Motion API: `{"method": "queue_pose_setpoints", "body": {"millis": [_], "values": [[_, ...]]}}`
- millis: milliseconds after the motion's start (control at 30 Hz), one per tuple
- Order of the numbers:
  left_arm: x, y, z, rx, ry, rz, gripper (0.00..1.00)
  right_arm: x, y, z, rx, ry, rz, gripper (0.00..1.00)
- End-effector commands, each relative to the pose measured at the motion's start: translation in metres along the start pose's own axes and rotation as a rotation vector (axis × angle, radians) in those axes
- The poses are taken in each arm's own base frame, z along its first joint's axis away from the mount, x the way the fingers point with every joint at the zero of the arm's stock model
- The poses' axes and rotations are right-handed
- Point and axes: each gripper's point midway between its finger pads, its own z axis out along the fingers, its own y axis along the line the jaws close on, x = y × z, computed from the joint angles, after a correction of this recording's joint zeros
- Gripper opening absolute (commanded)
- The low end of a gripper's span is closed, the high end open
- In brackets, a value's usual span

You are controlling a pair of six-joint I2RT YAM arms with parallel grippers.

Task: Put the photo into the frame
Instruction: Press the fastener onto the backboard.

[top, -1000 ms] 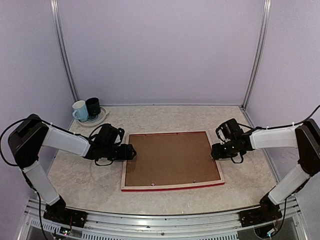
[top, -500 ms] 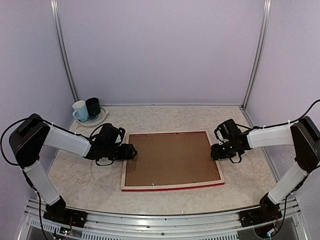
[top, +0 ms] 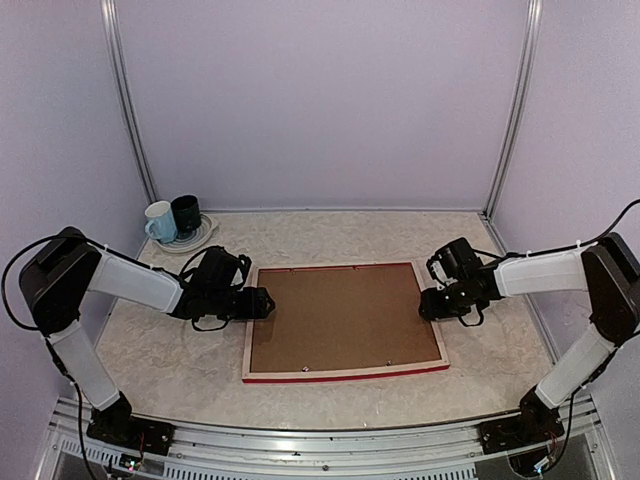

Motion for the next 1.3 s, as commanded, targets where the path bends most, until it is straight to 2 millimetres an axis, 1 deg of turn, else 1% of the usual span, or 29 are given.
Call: {"method": "queue_pose_setpoints", "body": {"millis": [0, 300, 600, 967, 1133, 1267], "values": [[0.035, 0.011, 0.009, -0.029, 0.122, 0.002, 0.80, -0.012, 0.004, -0.013, -0.021, -0.029, 0.006, 0.55], [0.035, 0.011, 0.009, -0.026, 0.125, 0.001, 0.80, -0.015, 0.000, -0.020, 0.002, -0.032, 0.004, 0.53], [0.036, 0.011, 0.010, -0.025, 0.130, 0.001, 0.80, 0.001, 0.000, -0.006, -0.003, 0.027, -0.009, 0.51], [0.038, 0.011, 0.011, -0.026, 0.135, 0.003, 0.80, 0.004, -0.005, 0.007, 0.030, 0.042, -0.021, 0.50], [0.037, 0.012, 0.011, -0.029, 0.135, 0.003, 0.80, 0.008, -0.009, 0.011, 0.050, 0.053, -0.023, 0.45], [0.038, 0.013, 0.012, -0.032, 0.136, 0.005, 0.80, 0.011, -0.012, 0.012, 0.060, 0.057, -0.026, 0.36]]}}
